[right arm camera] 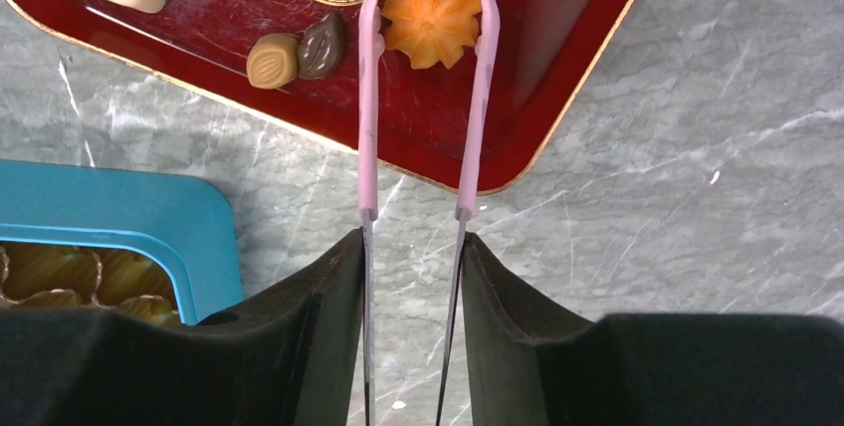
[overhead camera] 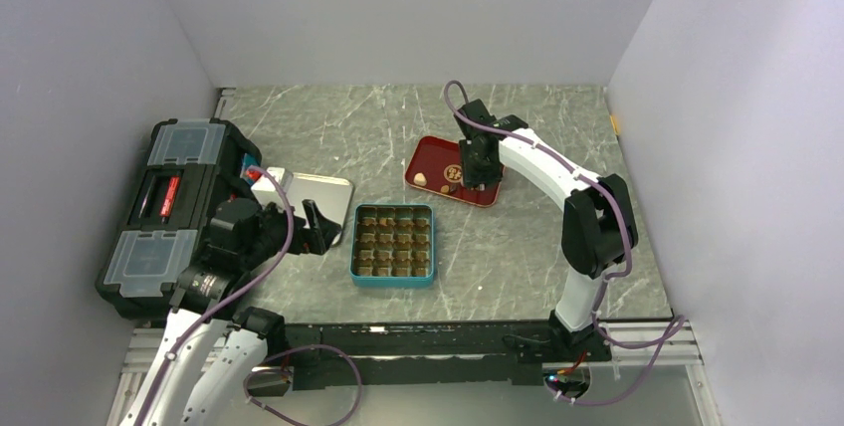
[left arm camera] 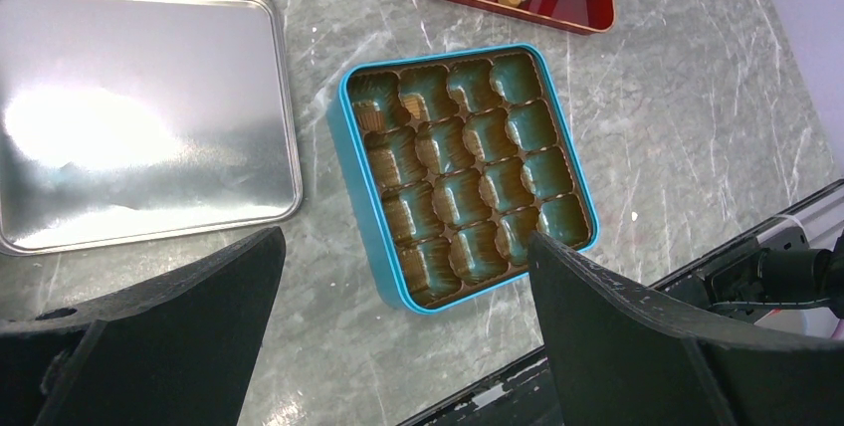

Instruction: Pack the cookies

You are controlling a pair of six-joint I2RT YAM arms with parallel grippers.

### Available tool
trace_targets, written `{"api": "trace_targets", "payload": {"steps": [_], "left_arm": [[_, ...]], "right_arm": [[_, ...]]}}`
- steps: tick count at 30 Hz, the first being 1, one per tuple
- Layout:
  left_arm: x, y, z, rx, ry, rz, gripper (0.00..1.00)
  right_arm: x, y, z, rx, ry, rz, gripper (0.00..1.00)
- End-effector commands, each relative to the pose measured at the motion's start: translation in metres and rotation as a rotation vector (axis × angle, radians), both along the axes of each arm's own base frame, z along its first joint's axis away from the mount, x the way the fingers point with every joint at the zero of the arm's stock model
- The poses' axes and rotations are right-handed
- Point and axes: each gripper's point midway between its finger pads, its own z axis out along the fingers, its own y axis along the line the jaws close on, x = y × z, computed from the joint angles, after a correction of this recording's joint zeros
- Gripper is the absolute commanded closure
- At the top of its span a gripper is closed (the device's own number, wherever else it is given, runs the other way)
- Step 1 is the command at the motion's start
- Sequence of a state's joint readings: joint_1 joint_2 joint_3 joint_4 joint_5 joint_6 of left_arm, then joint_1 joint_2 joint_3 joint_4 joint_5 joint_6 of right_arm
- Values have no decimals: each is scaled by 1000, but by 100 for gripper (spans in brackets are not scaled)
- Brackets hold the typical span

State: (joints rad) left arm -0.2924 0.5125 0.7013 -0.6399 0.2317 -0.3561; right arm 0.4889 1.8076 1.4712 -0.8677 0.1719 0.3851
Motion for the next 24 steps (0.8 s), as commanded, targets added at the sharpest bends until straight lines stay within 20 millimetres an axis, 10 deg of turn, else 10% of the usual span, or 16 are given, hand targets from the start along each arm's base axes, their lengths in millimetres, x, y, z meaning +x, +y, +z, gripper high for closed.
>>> {"api": "trace_targets", "payload": {"steps": [1, 24], "left_arm": [[4, -4, 15, -11, -53, -21, 1], [4, -4, 16, -12, -57, -19, 1]], "right_arm": [[5, 3, 1, 25, -20, -5, 62], [3, 3, 33, 56, -82, 7, 91]]}}
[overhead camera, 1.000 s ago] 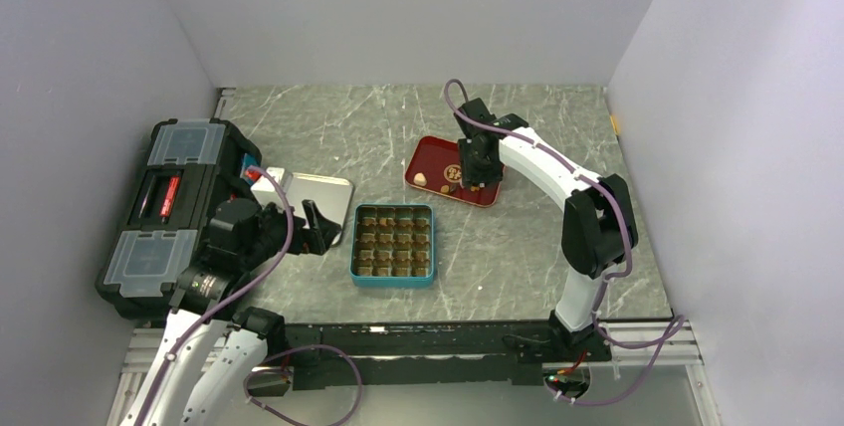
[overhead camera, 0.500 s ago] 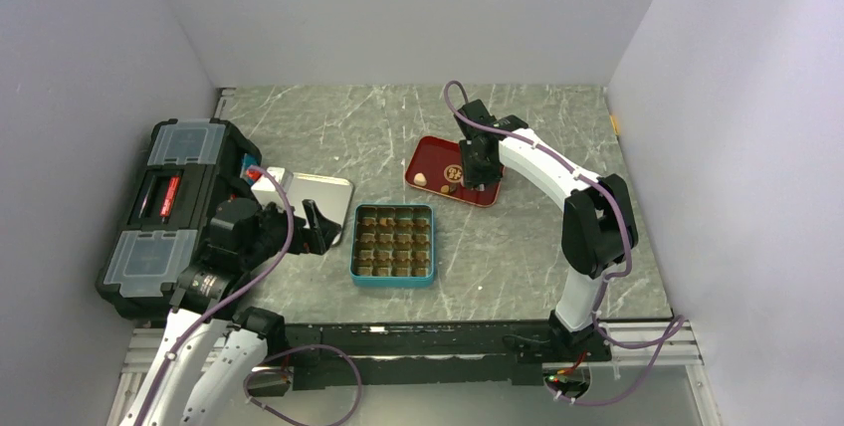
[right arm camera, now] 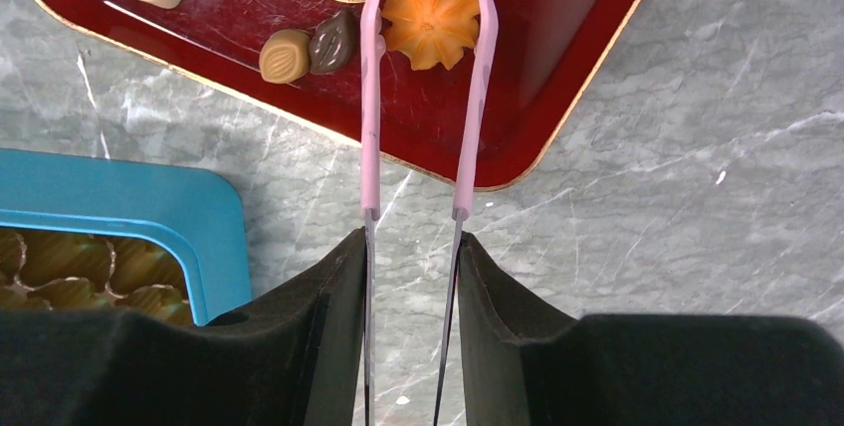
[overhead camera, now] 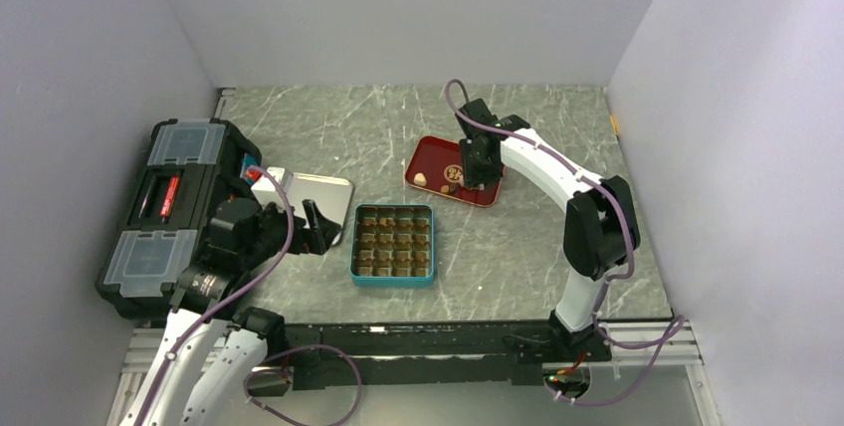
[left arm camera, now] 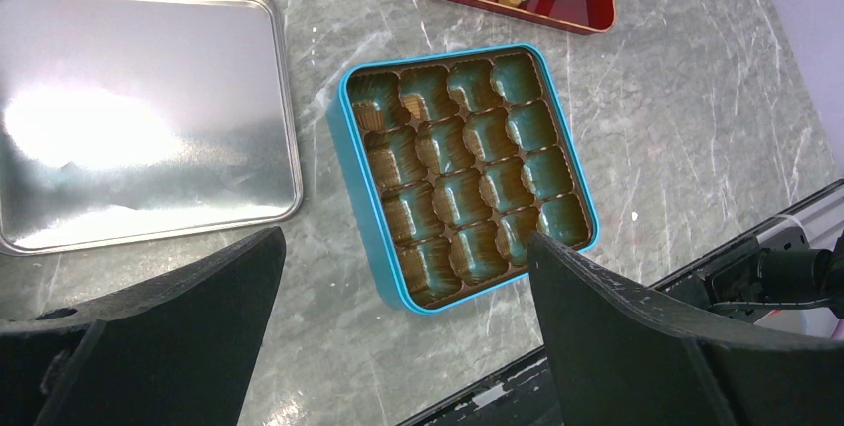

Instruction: Pack the cookies

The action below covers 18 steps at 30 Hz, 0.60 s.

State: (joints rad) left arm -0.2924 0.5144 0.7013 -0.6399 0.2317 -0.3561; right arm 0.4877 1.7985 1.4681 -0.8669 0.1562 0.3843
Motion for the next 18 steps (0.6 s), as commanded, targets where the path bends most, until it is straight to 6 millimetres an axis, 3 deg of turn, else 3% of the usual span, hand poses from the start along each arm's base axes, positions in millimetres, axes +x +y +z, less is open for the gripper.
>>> {"api": "trace_targets", "payload": {"steps": [1, 9, 18], "left_arm": [[3, -4, 16, -13, -60, -19, 1], [3, -3, 16, -13, -60, -18, 1], [4, -3, 16, -11, -57, -14, 1]], "right_arm": [[4, 1, 33, 41, -87, 0, 91], [-4, 2, 53, 60, -115, 9, 91], [-31, 26, 89, 109, -160, 85, 91]]}}
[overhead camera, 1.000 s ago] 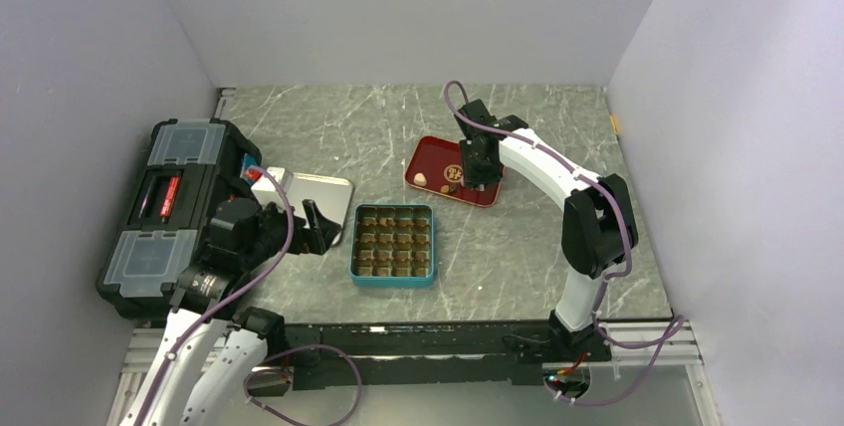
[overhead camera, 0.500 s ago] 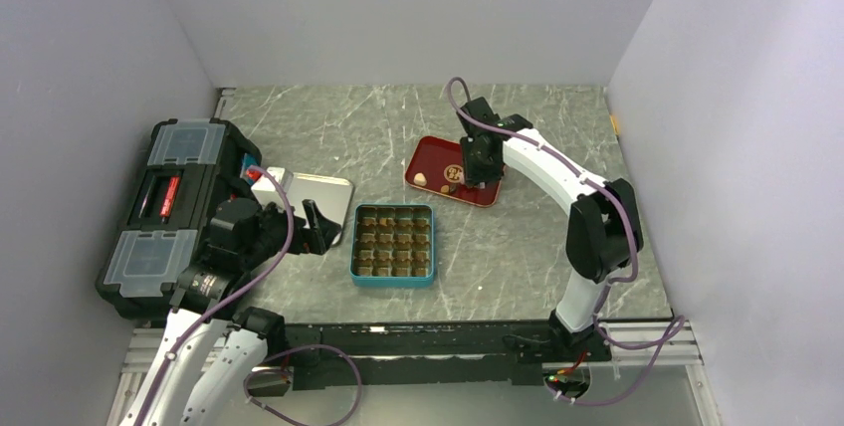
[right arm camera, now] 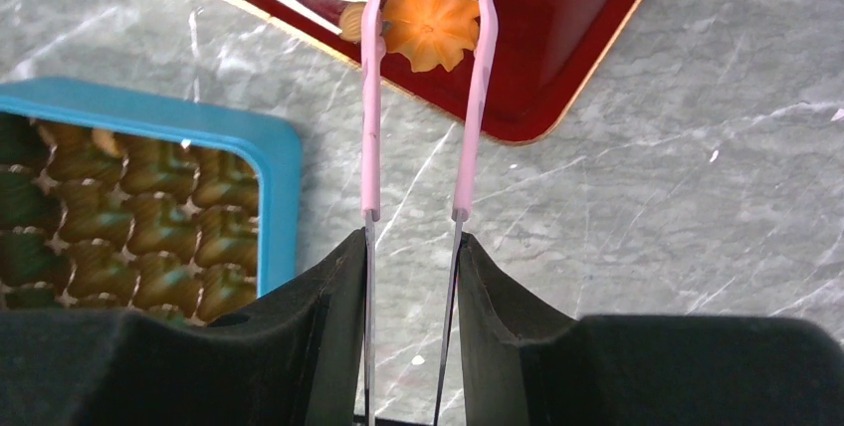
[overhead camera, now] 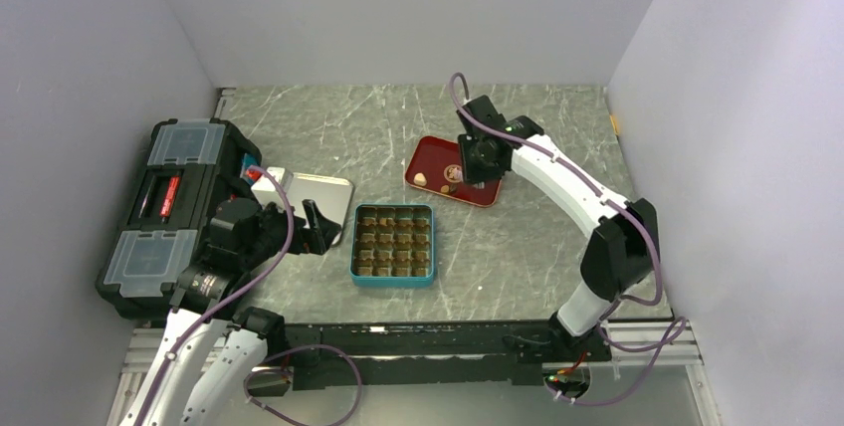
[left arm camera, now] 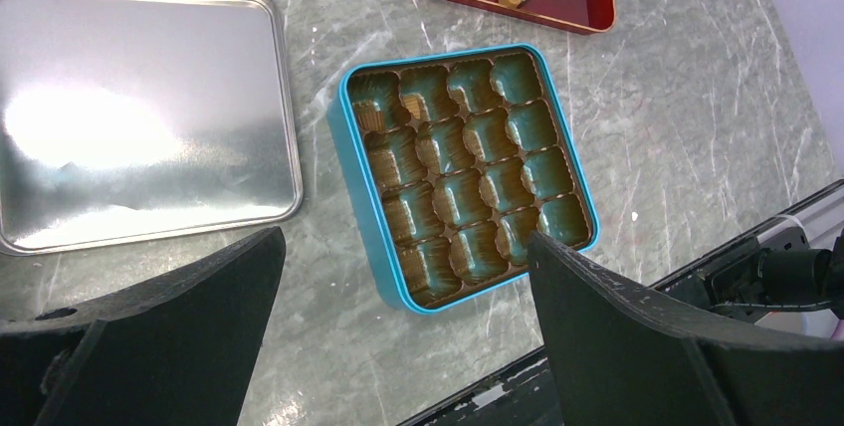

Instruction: Pack the cookies

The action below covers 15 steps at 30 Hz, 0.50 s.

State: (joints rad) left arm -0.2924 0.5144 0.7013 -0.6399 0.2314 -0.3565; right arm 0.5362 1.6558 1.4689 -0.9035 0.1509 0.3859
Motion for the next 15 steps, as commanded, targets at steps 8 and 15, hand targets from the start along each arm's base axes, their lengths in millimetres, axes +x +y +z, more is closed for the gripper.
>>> {"api": "trace_targets", "payload": {"steps": [8, 15], "left_arm": [[4, -2, 15, -10, -56, -12, 1], [5, -3, 15, -8, -51, -11, 1]], "right_arm": [[-54, 56, 61, 94, -97, 157, 91], [-80, 80, 69, 167, -90, 228, 90]]}}
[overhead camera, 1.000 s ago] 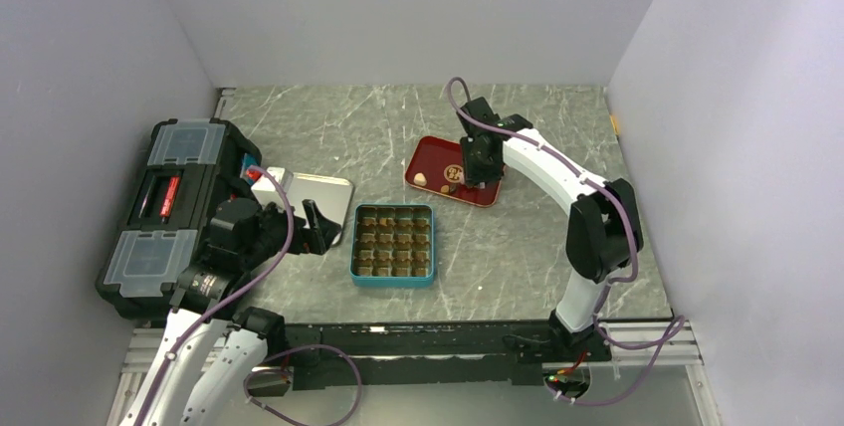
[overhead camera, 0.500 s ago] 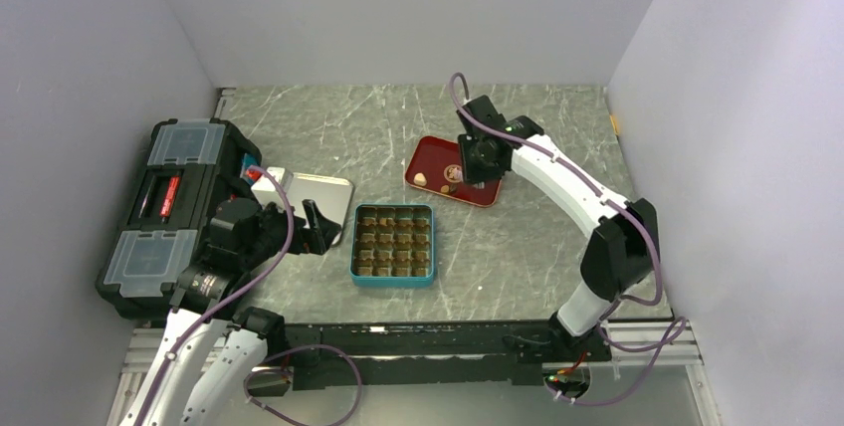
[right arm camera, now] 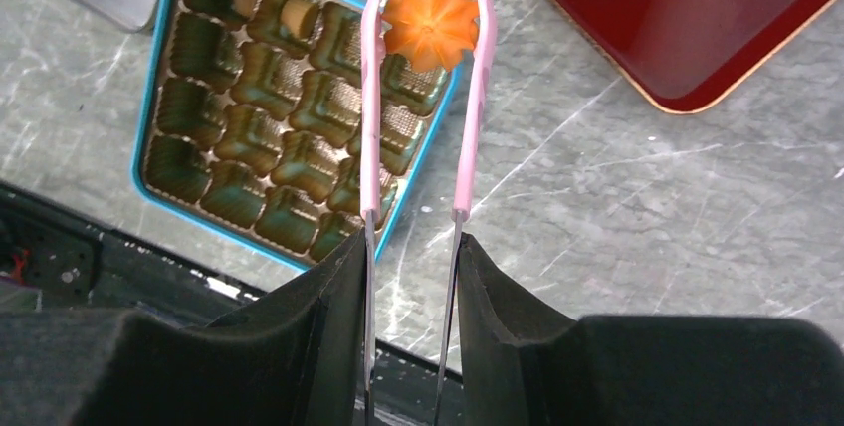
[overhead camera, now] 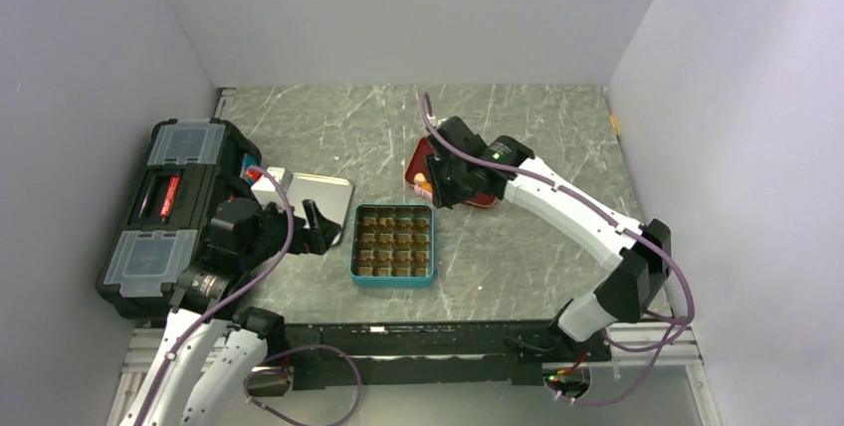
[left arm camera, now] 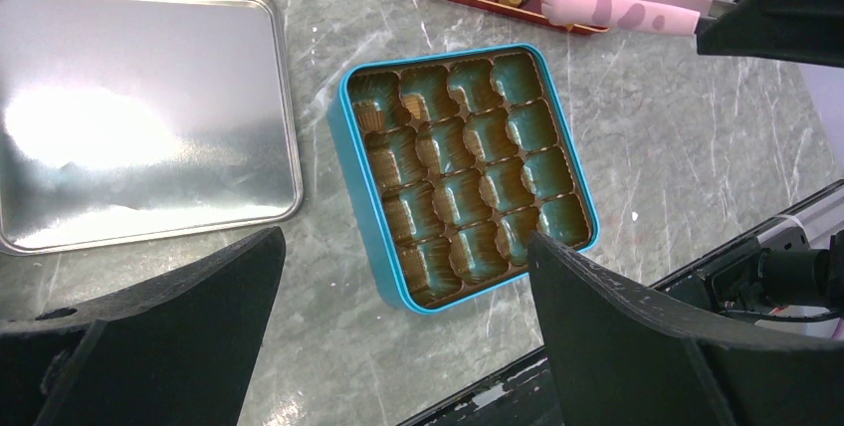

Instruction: Pack the cookies

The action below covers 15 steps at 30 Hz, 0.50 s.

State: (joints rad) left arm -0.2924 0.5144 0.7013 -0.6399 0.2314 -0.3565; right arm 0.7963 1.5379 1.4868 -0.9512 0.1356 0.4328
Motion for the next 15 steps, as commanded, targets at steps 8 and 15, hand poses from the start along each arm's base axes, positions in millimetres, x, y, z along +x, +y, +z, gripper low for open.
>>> {"api": "trace_targets", "payload": {"steps": [8, 15], "left_arm": [[4, -1, 15, -8, -57, -3, 1], [4, -1, 16, -9, -59, -4, 1]], "right_arm": [[-38, 29, 22, 146, 16, 76, 90], [-58, 43, 16, 202, 61, 124, 89]]}}
